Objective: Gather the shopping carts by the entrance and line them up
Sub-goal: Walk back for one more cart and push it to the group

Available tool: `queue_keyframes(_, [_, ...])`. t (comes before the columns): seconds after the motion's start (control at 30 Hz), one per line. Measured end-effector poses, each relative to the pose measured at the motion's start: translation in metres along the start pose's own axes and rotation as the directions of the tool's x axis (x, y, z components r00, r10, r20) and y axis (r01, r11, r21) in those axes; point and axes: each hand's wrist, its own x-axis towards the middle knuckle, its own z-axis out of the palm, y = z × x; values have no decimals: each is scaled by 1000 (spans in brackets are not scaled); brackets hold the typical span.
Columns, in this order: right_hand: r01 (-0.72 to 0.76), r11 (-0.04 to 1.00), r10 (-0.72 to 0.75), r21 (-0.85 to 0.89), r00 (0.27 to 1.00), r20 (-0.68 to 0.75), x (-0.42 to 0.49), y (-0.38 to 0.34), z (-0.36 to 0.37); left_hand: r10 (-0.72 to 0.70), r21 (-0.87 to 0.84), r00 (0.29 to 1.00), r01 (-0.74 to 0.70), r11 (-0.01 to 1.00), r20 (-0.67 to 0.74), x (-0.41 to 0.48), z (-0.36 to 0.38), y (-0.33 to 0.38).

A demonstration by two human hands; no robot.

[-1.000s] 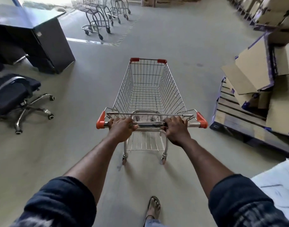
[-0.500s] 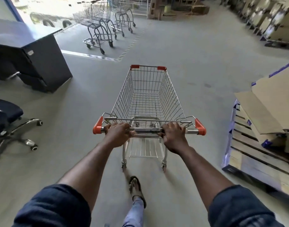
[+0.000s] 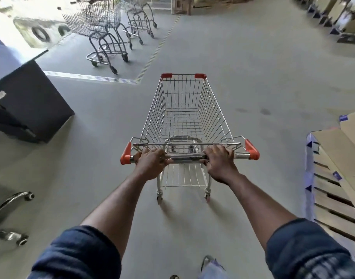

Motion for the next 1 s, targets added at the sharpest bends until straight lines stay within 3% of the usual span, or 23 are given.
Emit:
queue_keyframes(0.3, [41,998,-37,37,995,-97,253,60,-2,-14,53,998,17,998,-68,253,-38,-15])
queue_keyframes(0.53, [76,996,-75,37,997,-11,438,112,-22,-108,71,994,110,991,-32,432,-75,-9])
queue_keyframes(0.77, [105,994,-105,2,994,-15,628,160,-30,-72,29,994,74,997,-80,612,-106,-18])
queue_keyframes(1.0, [74,997,-74,-9,997,-22,839,167,-32,-37,46,995,42,998,-96,826,-160,-73])
